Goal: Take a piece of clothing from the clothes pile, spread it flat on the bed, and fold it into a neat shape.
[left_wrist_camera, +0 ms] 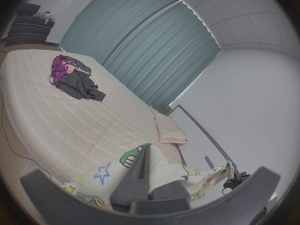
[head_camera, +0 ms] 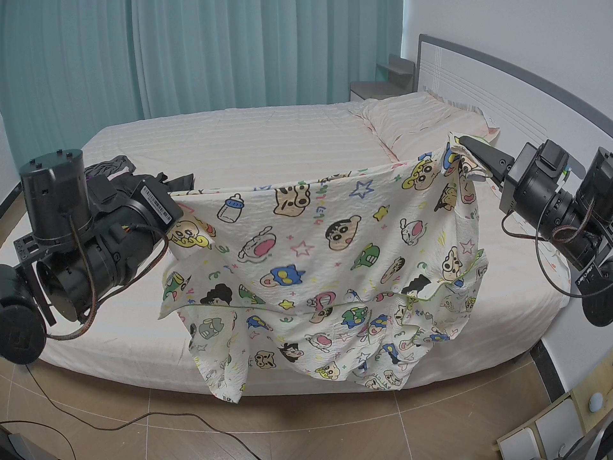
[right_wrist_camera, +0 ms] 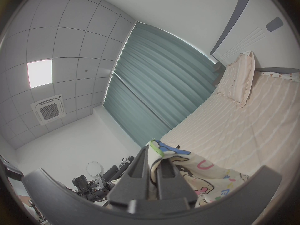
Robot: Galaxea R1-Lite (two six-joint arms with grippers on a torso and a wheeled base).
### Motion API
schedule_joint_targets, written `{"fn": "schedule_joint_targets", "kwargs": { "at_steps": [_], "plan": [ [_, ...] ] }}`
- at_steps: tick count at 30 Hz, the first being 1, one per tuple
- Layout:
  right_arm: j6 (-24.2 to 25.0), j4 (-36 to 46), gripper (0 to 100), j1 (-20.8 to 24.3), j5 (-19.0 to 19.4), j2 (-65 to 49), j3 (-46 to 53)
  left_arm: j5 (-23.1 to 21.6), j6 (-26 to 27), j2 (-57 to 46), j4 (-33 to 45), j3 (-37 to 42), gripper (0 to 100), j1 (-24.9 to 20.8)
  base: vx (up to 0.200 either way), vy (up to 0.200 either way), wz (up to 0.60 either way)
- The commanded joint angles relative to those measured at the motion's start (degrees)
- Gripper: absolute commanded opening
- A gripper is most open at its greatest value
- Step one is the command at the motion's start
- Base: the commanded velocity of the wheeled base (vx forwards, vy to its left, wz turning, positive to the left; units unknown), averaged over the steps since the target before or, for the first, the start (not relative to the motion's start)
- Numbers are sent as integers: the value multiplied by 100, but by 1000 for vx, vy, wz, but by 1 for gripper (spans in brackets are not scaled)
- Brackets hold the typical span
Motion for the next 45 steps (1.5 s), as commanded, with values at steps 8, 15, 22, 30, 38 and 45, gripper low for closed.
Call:
{"fn": "schedule_joint_targets", "kwargs": {
  "at_steps": [8, 15, 22, 30, 38, 45],
  "plan": [
    [0, 49, 0, -193, 10, 517, -466, -16, -5, 794, 1, -487, 0, 328, 200, 0, 0],
    [0, 400, 0, -316, -7, 684, -844, -7, -5, 1268, 10, -970, 0, 399, 200, 0, 0],
    [8, 427, 0, -430, -7, 1098, -1011, -16, -14, 1831, 10, -1190, 0, 478, 200, 0, 0],
    [8, 400, 0, -439, -16, 1678, -1046, -7, -49, 2446, 1, -1348, 0, 583, 175, 0, 0],
    [8, 392, 0, -430, -25, 2117, -1160, 10, -295, 2824, 1, -1384, 0, 592, 0, 0, 0],
    [0, 383, 0, -404, -201, 2372, -1230, -139, -506, 3123, 1, -1427, 0, 627, 29, 0, 0]
  ]
}}
